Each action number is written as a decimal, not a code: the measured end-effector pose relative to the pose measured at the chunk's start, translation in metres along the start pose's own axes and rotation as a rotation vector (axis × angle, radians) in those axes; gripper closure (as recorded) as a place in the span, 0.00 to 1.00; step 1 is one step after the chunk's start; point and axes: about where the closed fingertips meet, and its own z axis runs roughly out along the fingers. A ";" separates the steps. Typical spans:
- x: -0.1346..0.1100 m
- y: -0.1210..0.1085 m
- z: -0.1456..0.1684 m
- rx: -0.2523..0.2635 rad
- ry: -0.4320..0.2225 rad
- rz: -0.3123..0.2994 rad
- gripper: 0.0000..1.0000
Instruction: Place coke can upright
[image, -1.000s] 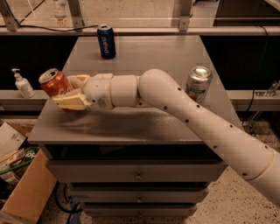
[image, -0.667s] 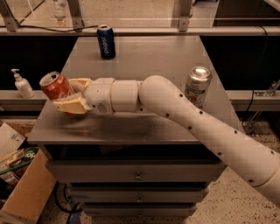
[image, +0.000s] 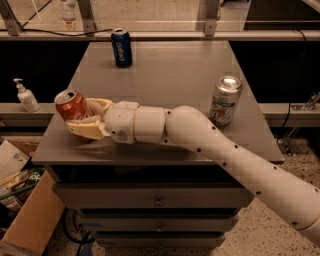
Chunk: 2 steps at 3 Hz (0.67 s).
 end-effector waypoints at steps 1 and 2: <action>-0.007 -0.001 -0.010 -0.037 0.008 0.026 1.00; -0.009 -0.004 -0.021 -0.075 -0.011 0.033 0.82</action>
Offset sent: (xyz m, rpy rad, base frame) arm -0.0124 -0.0375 -0.0103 -0.0272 0.0360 -0.1316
